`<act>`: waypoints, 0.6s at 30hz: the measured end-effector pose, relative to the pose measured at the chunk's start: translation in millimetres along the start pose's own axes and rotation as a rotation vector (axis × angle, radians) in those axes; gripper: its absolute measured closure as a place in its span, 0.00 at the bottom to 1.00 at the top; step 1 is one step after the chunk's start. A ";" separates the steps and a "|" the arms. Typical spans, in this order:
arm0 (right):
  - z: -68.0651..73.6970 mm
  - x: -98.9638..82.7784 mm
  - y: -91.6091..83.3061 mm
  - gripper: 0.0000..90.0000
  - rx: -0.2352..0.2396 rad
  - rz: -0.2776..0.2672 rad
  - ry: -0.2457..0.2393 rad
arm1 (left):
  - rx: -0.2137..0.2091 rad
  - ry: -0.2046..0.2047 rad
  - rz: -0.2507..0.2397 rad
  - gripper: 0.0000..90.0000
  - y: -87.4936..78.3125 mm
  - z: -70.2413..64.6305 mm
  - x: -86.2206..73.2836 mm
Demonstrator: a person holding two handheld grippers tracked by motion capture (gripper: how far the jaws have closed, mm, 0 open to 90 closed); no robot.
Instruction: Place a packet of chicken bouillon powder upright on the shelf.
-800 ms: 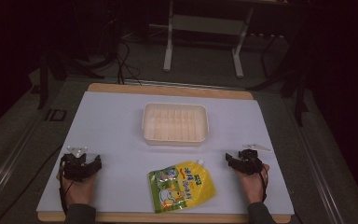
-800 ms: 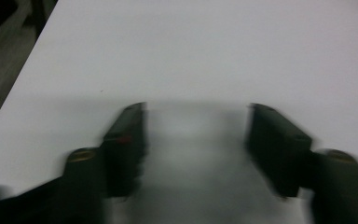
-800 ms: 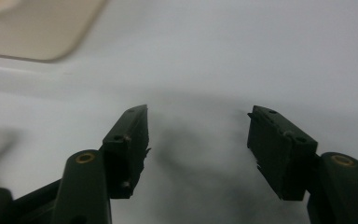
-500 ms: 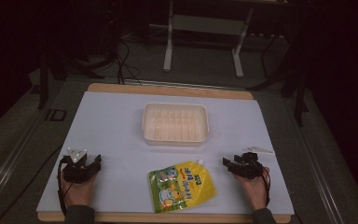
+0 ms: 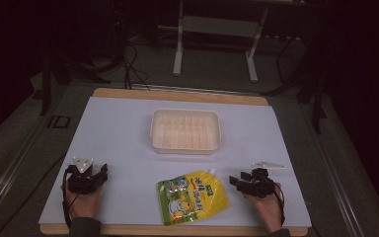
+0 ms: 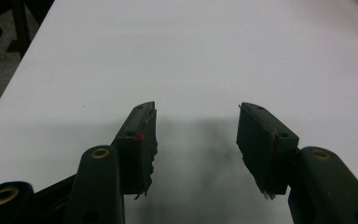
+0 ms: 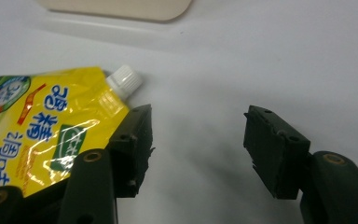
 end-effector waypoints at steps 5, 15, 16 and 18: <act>8.3 -4.0 4.1 0.47 0.031 0.009 -0.001 | 0.001 0.005 -0.003 0.52 -0.2 -0.7 -0.1; 20.9 -4.3 2.1 0.50 0.089 0.007 0.007 | 0.004 0.010 -0.002 0.51 -0.3 -1.0 -0.1; 21.4 -4.7 2.4 0.51 0.097 0.010 0.010 | 0.006 0.009 -0.003 0.51 -0.3 -1.1 -0.1; 22.2 -5.4 3.4 0.51 0.106 0.015 0.013 | 0.007 0.008 -0.005 0.51 -0.3 -1.3 -0.1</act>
Point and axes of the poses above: each handheld gripper's, and its own axes: y roughly forward along the jaws, x roughly out of its top, z roughly to its left, the point moved 1 cm from there along y, roughly forward along the jaws
